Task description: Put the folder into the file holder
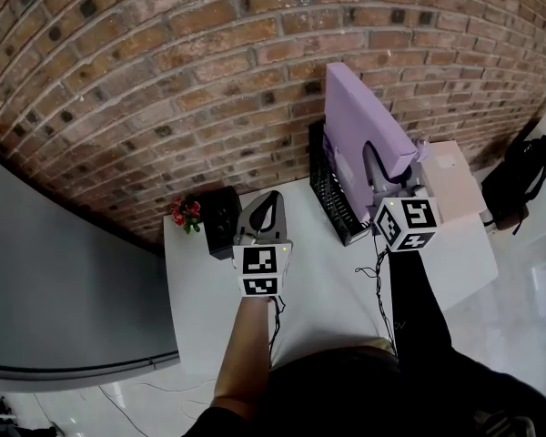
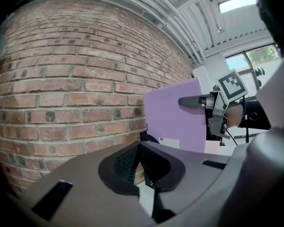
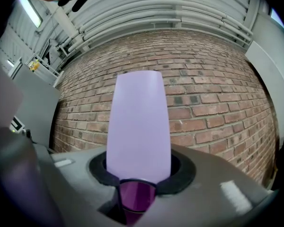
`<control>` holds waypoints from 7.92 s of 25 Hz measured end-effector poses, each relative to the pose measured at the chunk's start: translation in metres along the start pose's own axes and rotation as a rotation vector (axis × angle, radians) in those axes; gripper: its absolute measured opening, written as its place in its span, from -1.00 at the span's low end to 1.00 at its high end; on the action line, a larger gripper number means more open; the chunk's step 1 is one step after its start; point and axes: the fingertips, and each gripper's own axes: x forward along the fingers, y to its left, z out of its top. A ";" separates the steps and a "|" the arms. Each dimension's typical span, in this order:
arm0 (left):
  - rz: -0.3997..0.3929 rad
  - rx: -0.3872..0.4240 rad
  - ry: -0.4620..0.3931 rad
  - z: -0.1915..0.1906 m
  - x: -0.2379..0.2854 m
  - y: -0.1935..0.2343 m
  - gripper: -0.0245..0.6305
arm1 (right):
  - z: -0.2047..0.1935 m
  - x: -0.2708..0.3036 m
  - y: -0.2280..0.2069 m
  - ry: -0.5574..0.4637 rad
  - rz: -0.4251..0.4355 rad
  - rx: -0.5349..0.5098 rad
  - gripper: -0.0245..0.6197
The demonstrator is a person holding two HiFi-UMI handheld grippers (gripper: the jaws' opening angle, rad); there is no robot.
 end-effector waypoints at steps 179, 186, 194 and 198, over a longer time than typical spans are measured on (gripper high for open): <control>0.184 -0.020 -0.098 0.052 -0.126 -0.224 -0.90 | -0.006 -0.233 -0.037 0.093 0.434 -0.065 0.12; 0.192 0.000 -0.106 0.060 -0.134 -0.229 -0.90 | -0.005 -0.242 -0.036 0.085 0.438 -0.066 0.12; 0.194 0.005 -0.106 0.061 -0.132 -0.232 -0.90 | -0.011 -0.247 -0.045 0.094 0.421 -0.055 0.12; 0.174 0.011 -0.119 0.062 -0.128 -0.236 -0.90 | -0.011 -0.249 -0.049 0.096 0.416 -0.033 0.12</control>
